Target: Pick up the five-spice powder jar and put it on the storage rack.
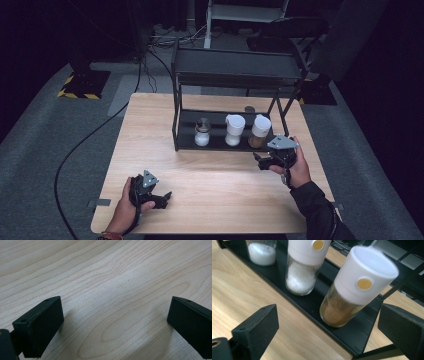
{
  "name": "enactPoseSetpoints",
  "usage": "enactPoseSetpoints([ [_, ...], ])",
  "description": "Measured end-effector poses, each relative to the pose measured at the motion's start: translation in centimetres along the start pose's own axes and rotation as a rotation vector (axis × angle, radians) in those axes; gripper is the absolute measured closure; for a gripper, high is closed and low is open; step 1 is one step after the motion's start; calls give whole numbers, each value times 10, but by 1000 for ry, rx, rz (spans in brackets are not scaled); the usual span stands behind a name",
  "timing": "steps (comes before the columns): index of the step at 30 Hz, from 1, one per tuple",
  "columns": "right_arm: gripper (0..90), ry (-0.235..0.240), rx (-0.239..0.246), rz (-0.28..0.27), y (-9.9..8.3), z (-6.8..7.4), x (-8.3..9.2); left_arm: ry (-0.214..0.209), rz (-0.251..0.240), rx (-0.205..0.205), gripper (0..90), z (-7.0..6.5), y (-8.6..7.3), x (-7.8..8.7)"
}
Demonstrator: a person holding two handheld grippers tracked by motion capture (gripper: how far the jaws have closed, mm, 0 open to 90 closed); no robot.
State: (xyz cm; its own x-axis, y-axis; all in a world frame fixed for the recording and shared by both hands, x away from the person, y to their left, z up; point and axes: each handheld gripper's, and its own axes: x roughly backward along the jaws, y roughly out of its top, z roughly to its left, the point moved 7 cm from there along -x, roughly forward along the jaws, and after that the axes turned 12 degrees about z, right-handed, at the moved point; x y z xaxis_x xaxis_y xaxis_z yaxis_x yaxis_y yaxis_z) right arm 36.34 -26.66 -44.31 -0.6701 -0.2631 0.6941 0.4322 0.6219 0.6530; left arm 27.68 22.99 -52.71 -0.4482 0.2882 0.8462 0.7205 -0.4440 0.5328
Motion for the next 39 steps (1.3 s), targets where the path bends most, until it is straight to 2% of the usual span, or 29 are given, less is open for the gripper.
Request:
enactPoseSetpoints([
  [2,33,-9,9,6,-4,2,-1,0,0,0,7,0,0,0],
  [9,33,3,15,18,-15,5,-3,-1,0,0,7,0,0,0],
  [21,33,-1,78,64,-36,14,-4,0,-1,-1,7,0,0,0],
  [39,33,-15,78,131,-65,9,-3,0,-1,-1,7,0,0,0],
])
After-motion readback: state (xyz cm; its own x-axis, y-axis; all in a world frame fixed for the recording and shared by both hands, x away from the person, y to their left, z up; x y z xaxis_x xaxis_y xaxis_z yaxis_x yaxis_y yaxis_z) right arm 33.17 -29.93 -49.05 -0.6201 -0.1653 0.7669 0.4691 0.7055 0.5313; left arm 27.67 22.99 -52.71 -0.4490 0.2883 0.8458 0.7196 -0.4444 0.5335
